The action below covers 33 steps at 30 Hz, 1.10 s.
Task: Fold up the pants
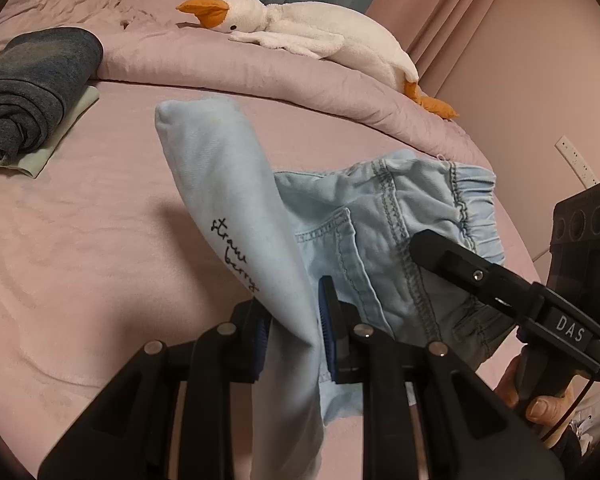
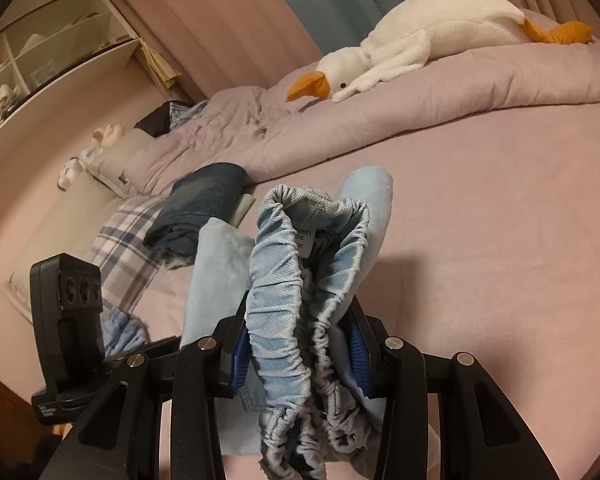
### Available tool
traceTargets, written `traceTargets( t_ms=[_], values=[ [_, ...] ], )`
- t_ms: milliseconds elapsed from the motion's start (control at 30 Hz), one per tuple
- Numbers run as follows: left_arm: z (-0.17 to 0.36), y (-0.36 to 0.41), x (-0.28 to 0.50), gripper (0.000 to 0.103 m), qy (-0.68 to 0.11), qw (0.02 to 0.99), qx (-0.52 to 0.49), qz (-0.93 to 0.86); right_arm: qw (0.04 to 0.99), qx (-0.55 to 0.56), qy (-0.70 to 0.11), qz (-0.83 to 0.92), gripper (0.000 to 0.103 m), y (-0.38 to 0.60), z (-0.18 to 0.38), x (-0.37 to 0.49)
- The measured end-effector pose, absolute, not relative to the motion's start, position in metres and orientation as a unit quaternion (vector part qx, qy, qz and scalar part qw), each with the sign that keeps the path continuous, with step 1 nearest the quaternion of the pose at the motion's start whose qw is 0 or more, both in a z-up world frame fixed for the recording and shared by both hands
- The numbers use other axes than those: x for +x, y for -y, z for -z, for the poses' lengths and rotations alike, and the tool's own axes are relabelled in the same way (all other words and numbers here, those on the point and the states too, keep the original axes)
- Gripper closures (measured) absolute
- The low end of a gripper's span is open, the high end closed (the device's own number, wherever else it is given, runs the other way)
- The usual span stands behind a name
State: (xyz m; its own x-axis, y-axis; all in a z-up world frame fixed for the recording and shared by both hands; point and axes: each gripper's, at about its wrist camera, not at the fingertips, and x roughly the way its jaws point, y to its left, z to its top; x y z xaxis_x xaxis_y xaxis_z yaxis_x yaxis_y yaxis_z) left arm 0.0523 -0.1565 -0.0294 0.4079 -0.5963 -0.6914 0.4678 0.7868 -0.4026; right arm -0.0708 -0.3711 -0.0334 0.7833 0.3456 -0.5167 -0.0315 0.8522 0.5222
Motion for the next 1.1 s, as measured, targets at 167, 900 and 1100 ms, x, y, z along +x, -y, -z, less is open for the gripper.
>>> traceTargets(
  t_ms=[167, 900, 1100],
  values=[
    [0.0298, 0.1597, 0.054, 0.083, -0.443, 0.835, -0.07, 0.319, 0.91, 0.251, -0.314, -0.102, 0.059, 0.3704, 0.0338, -0.0699],
    [0.0354, 0.166, 0.058, 0.083, -0.451, 0.833, -0.065, 0.314, 0.906, 0.258, -0.322, -0.095, 0.059, 0.3683, 0.0391, -0.0678],
    [0.039, 0.166, 0.0611, 0.082, -0.454, 0.832, -0.062, 0.312, 0.903, 0.263, -0.326, -0.091, 0.059, 0.3696, 0.0433, -0.0665]
  ],
)
